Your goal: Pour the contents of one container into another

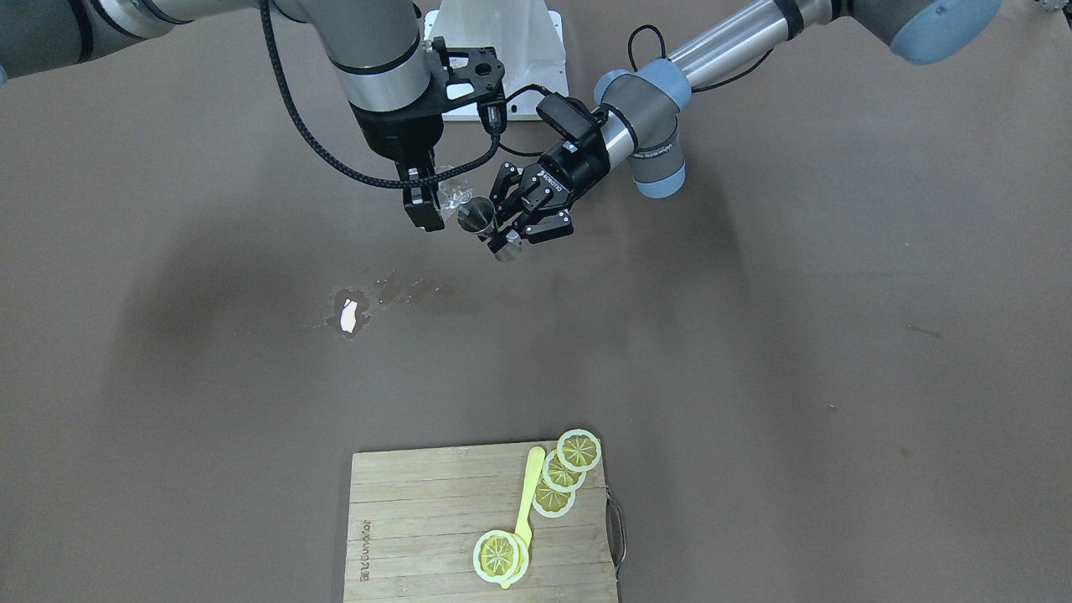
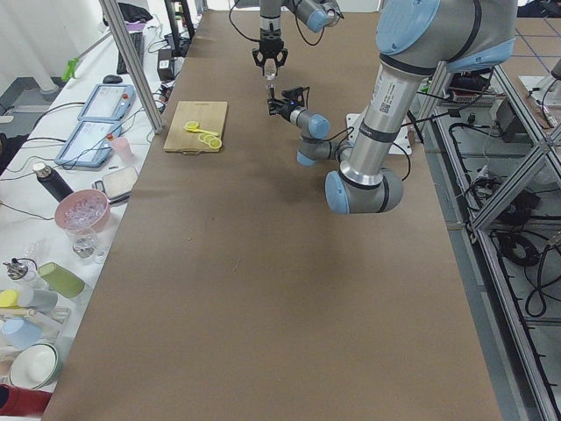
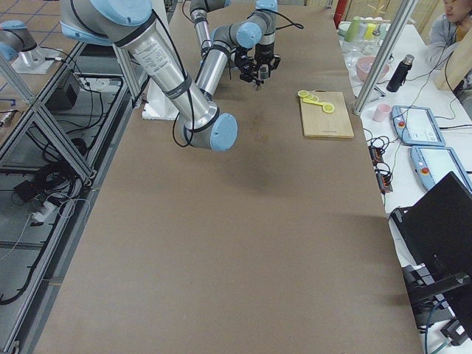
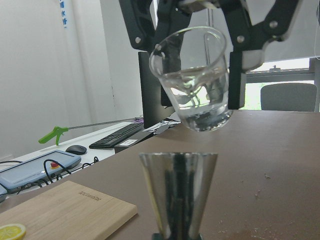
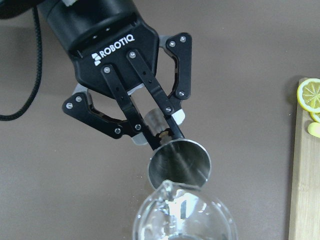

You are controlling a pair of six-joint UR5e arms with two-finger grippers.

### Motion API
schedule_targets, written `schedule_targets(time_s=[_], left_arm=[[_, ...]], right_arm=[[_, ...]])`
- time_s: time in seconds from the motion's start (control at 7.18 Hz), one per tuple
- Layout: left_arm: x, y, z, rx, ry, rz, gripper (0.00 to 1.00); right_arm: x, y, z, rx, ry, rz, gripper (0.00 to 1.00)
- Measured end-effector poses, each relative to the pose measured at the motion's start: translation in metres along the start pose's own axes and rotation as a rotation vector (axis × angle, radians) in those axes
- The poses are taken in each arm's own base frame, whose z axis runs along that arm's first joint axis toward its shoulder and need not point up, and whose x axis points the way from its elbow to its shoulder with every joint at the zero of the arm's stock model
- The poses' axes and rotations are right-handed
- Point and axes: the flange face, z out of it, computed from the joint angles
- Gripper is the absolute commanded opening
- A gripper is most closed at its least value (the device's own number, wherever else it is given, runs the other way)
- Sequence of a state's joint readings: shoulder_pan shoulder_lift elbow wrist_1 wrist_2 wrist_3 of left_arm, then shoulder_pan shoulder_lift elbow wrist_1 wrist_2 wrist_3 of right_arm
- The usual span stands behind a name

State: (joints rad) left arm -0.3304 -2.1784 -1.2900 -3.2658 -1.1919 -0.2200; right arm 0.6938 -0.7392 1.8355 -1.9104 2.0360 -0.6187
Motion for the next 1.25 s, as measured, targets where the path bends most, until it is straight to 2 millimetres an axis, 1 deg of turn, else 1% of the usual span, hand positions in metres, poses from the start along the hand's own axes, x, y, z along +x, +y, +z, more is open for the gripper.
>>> schedule_targets(time_s=[0.28, 0.56, 0.97, 1.25], left_arm=[[0.001, 0.0, 0.001, -0.001, 0.0, 0.002, 0.0], [0.001, 0.0, 0.001, -0.001, 0.0, 0.003, 0.0], [0.001, 0.001, 0.002, -0.002, -0.001, 0.004, 0.0], [0.001, 0.0, 0.003, -0.003, -0.002, 0.005, 0.0]], right_arm=[[-0.006, -0.003, 0.009, -0.014, -0.003, -0.021, 0.0], [-0.006, -0.002, 0.012, -0.036, -0.001, -0.043, 0.0], [-0.002, 0.001, 0.013, -0.084, 0.002, -0.046, 0.0], [0.007, -0.008, 0.014, -0.1, 0.003, -0.042, 0.0]])
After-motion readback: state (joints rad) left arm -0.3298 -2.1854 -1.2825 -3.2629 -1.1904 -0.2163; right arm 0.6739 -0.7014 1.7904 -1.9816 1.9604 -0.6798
